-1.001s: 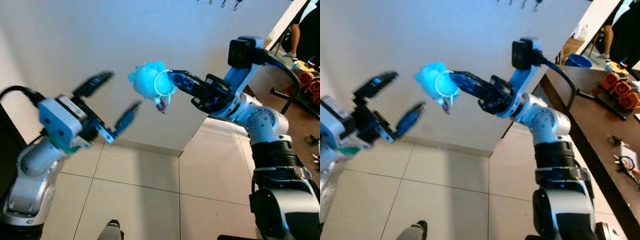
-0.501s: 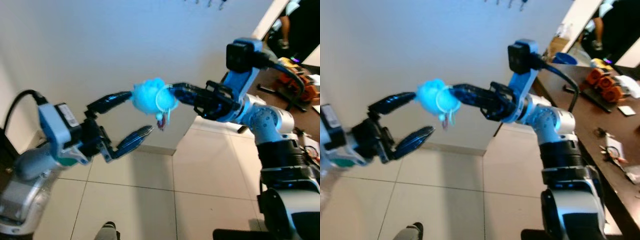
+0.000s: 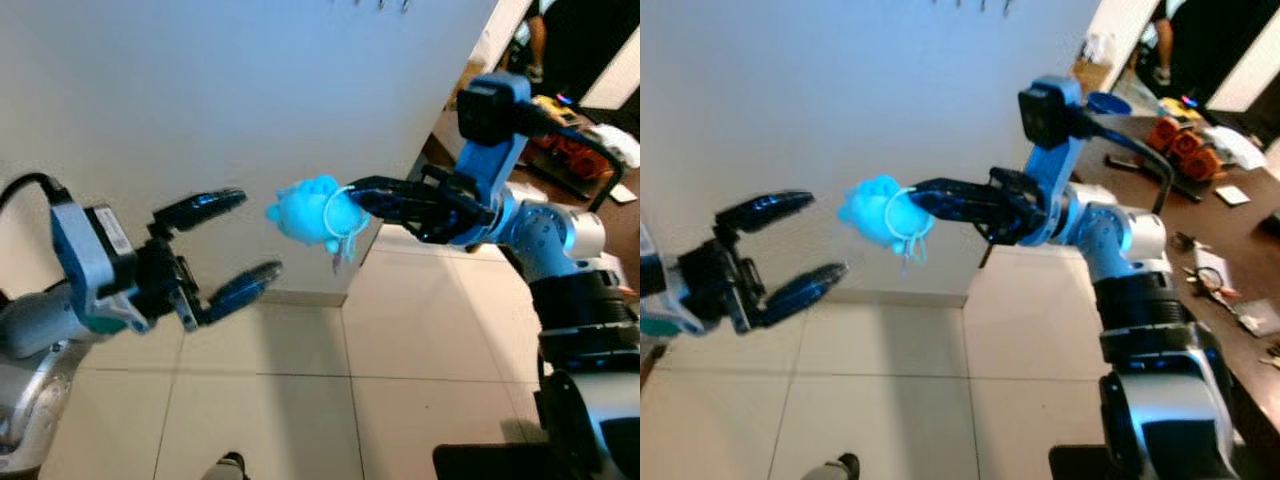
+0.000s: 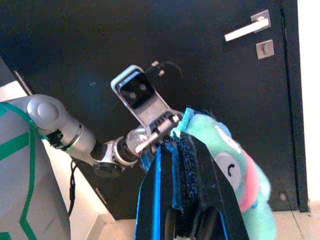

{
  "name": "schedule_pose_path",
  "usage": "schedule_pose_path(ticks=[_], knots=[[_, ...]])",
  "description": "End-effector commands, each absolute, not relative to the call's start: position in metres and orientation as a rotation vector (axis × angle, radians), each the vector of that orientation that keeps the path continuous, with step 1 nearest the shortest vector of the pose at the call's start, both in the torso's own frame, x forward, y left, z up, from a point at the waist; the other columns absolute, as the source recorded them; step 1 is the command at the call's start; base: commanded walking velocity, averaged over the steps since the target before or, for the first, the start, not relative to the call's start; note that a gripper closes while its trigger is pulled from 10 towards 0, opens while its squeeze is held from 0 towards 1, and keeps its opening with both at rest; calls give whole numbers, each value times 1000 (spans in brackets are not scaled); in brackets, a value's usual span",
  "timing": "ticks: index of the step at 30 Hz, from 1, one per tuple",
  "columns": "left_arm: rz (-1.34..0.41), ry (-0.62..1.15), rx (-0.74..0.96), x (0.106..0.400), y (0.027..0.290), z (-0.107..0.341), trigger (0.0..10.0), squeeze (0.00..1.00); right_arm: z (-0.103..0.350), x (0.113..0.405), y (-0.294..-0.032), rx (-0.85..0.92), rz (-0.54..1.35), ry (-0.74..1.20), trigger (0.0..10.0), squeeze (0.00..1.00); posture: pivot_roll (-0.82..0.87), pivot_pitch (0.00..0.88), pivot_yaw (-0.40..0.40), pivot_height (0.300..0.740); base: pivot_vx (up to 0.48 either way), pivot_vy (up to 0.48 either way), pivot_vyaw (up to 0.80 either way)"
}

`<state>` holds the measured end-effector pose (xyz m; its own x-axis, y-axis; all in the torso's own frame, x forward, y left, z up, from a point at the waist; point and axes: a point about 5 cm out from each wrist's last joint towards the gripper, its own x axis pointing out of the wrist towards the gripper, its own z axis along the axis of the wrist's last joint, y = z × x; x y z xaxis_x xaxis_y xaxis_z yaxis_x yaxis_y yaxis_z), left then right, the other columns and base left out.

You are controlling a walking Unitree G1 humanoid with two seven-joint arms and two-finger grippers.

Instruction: Hang keys on a hook

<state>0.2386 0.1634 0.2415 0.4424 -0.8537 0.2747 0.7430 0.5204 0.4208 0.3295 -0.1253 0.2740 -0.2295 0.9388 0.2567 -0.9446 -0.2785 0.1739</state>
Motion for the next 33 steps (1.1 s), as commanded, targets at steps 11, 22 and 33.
schedule_pose_path(ticks=[11, 22, 33], knots=[[-732, -483, 222, 269, 159, 233, 10000, 0, 257, 327, -111, 391, 1802, -25, 10000, 0, 263, 7, -93, 740, 0, -463, 0], [-691, -483, 273, 276, 157, 229, 10000, 0, 251, 326, -106, 391, 1811, -14, 10000, 0, 266, 8, -83, 740, 0, -29, 0], [-684, -506, 314, 279, 168, 234, 10000, 0, 251, 324, -108, 371, 1836, 14, 10000, 0, 259, 7, -87, 740, 0, 0, 0]])
